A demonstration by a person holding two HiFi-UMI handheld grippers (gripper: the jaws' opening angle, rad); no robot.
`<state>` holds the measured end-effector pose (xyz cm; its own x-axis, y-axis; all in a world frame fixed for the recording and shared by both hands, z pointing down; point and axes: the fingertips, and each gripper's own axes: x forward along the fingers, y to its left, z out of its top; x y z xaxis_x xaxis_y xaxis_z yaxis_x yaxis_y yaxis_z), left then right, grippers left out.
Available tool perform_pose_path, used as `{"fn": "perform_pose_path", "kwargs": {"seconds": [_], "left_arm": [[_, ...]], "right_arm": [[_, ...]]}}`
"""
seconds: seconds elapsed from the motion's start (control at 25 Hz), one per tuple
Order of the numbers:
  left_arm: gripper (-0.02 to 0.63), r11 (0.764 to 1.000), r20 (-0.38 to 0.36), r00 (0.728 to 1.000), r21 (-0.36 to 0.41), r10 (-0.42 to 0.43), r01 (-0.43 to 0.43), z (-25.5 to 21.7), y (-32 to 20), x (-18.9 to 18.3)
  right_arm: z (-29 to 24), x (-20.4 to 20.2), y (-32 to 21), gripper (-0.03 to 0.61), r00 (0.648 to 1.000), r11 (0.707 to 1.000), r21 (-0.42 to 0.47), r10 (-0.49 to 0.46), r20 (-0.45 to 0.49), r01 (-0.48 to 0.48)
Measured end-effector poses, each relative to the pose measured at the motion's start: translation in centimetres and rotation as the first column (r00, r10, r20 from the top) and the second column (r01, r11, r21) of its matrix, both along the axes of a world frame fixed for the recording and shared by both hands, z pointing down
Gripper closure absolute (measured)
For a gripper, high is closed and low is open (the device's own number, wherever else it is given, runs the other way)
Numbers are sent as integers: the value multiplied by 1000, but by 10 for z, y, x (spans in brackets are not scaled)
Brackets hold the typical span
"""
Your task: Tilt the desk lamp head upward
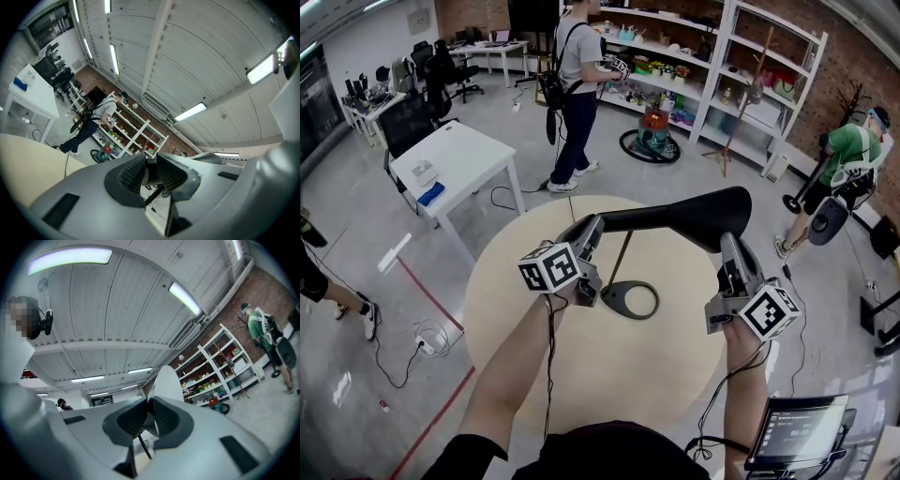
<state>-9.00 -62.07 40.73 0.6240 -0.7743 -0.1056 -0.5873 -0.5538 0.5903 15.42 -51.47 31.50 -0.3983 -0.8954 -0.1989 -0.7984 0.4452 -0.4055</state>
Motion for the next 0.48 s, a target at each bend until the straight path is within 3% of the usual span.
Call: {"fn": "perform_pose_path", "kwargs": {"seconds": [0.48], "left_arm": [[552,1000,38,999,12,-25,25,-2,-2,-1]], "right_arm": [[1,1,-3,535,1000,1000,8,4,20,-5]]}}
